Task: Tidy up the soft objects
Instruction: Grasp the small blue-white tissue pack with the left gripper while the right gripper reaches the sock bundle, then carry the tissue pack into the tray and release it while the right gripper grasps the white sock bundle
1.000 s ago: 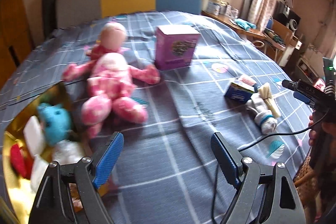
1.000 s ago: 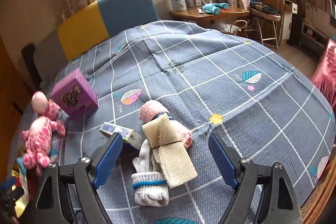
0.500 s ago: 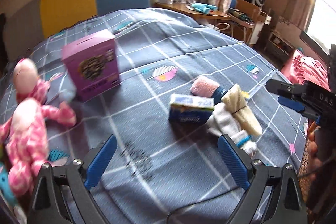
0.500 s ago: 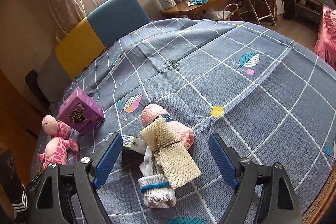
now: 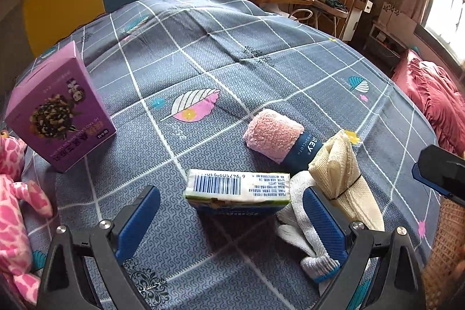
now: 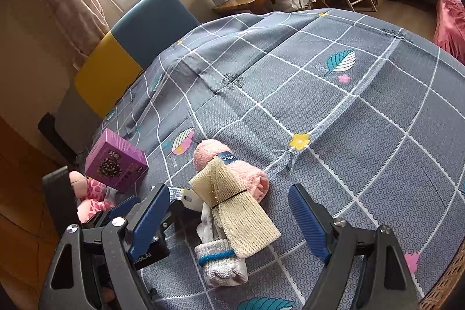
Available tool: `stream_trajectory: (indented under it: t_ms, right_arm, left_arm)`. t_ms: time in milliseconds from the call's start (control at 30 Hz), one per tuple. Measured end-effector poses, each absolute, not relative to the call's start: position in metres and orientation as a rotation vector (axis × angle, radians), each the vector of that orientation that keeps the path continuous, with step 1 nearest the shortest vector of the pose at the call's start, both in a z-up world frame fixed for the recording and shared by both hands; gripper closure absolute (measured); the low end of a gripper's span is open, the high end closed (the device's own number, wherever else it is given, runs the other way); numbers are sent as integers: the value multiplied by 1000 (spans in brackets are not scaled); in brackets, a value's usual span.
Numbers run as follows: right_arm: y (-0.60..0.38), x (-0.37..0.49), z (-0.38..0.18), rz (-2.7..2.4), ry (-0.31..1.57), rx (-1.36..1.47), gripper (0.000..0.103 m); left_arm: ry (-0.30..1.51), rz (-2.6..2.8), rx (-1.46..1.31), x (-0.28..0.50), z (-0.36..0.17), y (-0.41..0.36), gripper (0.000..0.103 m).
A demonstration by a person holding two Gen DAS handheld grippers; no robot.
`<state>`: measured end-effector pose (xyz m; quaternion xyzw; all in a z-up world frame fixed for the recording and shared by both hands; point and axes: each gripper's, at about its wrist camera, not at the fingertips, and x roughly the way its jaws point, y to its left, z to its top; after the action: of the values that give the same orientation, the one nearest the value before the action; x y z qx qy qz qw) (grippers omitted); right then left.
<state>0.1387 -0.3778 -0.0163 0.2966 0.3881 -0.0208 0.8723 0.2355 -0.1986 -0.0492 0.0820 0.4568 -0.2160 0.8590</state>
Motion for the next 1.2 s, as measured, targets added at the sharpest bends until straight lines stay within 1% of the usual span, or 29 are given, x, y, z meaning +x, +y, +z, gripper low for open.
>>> stream_trajectory:
  t_ms: [33, 67, 267, 567, 767, 1000, 1033, 1133, 1167, 1200]
  right_arm:
    - [-377, 139, -16, -42, 813, 619, 17]
    - [-377, 139, -17, -42, 815, 616, 17]
    - [-377, 141, -19, -42, 830, 613, 20]
    - [-378, 141, -22, -62, 849, 620, 21]
    - [-364, 149, -29, -39, 912, 557, 21]
    - [-349, 163, -42, -45, 1006, 469, 21]
    - [-346, 166, -44, -48, 1019, 450, 22]
    - [-339, 177, -50, -66, 1063, 377, 29]
    - [-338, 180, -53, -66, 1076, 366, 33]
    - [-337, 183, -56, -60, 1093, 358, 39]
  left_arm:
    - [962, -458, 170, 238, -52, -199, 15]
    - [968, -465, 172, 238, -55, -201, 29]
    - [927, -493, 144, 218, -46, -184, 30]
    - [912, -410, 27, 173, -28, -106, 30]
    - [894, -379, -14, 129, -19, -66, 30]
    - [883, -375, -54, 92, -12, -38, 30]
    - [879, -376, -60, 88, -10, -34, 30]
    - [863, -373, -79, 75, -5, -24, 30]
    - [859, -372, -85, 72, -4, -21, 30]
    - [856, -372, -95, 69, -2, -16, 30]
